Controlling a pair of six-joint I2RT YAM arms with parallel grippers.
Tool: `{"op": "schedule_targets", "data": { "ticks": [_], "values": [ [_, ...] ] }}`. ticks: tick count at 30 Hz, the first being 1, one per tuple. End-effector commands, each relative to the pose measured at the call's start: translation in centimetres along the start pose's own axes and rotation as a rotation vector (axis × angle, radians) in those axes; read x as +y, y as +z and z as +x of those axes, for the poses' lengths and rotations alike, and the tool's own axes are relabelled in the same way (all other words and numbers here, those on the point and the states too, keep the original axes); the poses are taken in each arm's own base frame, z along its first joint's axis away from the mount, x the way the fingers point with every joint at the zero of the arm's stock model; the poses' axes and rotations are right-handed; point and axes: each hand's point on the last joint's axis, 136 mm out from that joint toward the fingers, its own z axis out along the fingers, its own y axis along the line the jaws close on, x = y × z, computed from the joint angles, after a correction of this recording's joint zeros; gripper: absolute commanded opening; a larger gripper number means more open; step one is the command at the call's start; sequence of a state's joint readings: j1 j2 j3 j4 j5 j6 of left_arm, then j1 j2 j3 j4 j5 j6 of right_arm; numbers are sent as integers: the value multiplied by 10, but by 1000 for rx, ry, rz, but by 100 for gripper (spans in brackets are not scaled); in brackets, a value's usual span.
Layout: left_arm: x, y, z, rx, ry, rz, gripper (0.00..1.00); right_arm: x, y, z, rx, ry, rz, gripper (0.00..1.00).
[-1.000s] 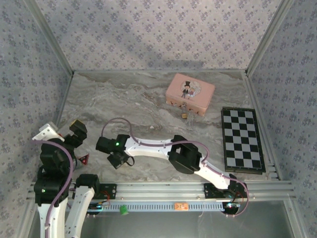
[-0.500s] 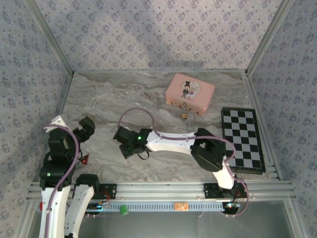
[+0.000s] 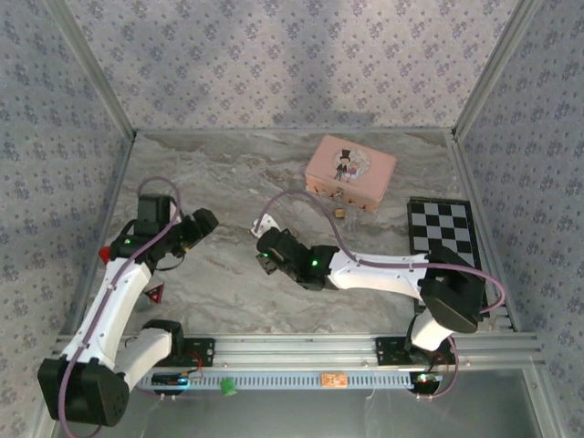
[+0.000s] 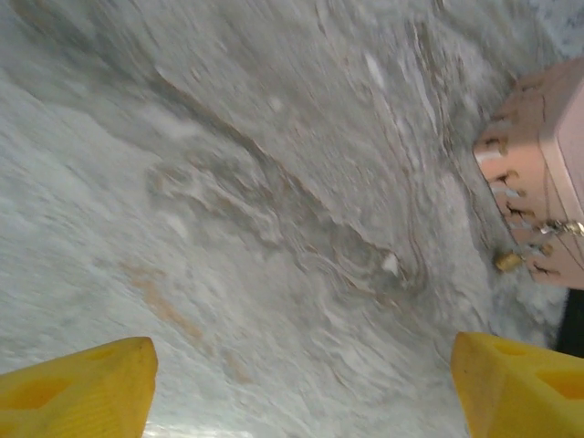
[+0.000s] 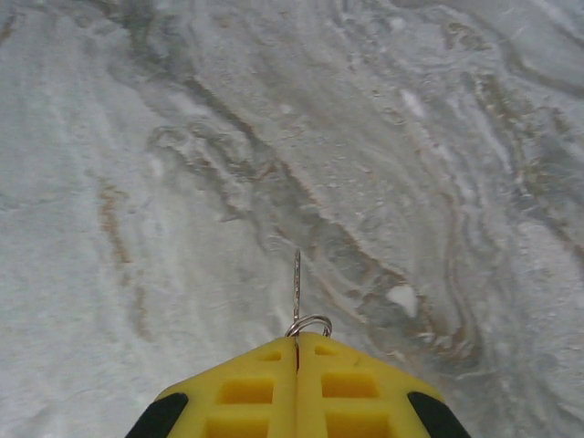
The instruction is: Unlock the padlock with the key
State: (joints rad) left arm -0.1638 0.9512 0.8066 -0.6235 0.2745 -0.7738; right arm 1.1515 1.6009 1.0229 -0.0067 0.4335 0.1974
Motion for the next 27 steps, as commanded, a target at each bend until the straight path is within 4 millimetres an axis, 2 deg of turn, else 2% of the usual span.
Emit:
{"op": "schedule_targets", "data": {
  "ticks": [1, 4, 11, 16, 27],
  "values": [
    [-50, -5, 4, 40, -9, 154, 80, -12, -3, -21, -147, -66, 62, 0],
    [-62, 5, 17, 74, -8, 160, 72, -14, -2, -21, -178, -80, 73, 0],
    [-70, 23, 31, 110, -15, 144, 60, -7, -4, -19, -232, -79, 45, 0],
    [-80, 28, 35, 118, -2, 149, 56, 4, -3, -17, -246, -89, 11, 0],
    [-80, 37, 40, 137, 7, 124, 48, 21, 1, -20, -266, -121, 9, 0]
  ]
}}
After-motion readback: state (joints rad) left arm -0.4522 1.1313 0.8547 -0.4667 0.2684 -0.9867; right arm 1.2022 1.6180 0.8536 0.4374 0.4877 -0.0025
